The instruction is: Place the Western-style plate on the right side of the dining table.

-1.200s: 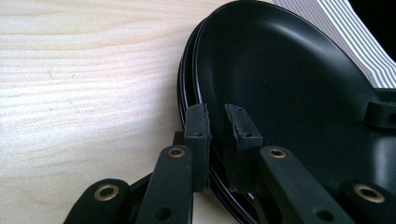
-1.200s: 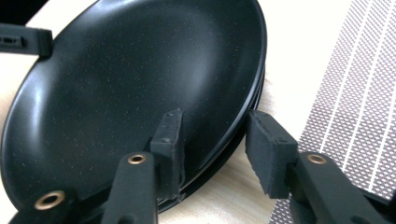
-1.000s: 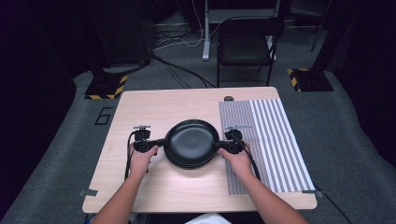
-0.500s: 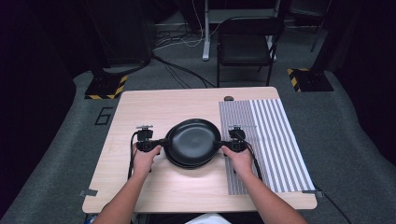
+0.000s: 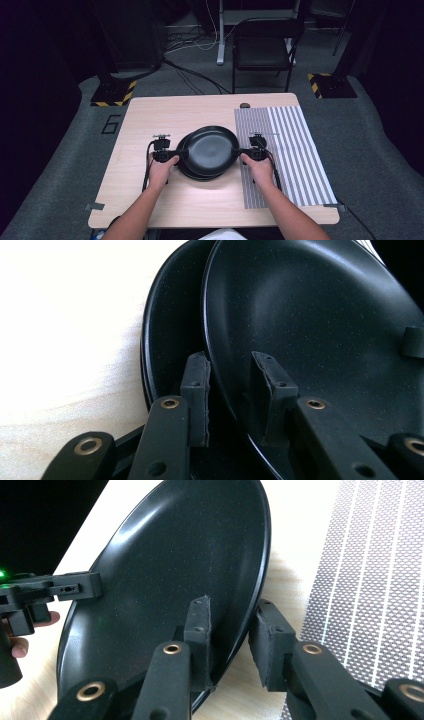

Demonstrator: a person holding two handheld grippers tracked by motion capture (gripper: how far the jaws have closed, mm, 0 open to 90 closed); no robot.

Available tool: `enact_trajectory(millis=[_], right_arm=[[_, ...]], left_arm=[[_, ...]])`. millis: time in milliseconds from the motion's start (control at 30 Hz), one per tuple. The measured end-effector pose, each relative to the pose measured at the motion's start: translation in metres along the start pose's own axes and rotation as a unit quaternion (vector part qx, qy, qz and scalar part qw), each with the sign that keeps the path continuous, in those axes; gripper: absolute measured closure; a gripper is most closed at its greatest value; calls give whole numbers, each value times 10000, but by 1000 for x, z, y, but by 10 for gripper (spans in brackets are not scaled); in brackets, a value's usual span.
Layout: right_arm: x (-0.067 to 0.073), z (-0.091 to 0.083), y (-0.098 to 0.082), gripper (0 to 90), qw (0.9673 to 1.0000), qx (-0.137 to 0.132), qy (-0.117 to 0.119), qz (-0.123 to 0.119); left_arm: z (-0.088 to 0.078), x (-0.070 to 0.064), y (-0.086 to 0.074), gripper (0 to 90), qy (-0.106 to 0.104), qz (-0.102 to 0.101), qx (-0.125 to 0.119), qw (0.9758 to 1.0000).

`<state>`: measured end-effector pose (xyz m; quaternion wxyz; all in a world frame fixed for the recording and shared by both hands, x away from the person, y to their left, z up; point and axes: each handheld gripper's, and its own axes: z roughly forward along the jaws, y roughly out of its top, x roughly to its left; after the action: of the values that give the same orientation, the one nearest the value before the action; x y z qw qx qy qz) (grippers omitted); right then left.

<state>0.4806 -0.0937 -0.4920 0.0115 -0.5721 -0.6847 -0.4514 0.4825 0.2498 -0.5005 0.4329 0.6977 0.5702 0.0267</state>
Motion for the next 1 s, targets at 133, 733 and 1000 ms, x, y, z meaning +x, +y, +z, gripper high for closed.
enact_trajectory(millis=[133,733,1000], right_arm=[[-1,1,4,708,10000,-2,-61,-66],[8,-11,-6,641,9997,-95,-202,-32],[14,-10,-15,681,9997,11,-256,-32]], left_arm=[[2,-3,-2,665,25,69,-128,9999],[4,-8,-9,670,236,52,-417,9988],[5,-9,-12,671,262,72,-553,9981]])
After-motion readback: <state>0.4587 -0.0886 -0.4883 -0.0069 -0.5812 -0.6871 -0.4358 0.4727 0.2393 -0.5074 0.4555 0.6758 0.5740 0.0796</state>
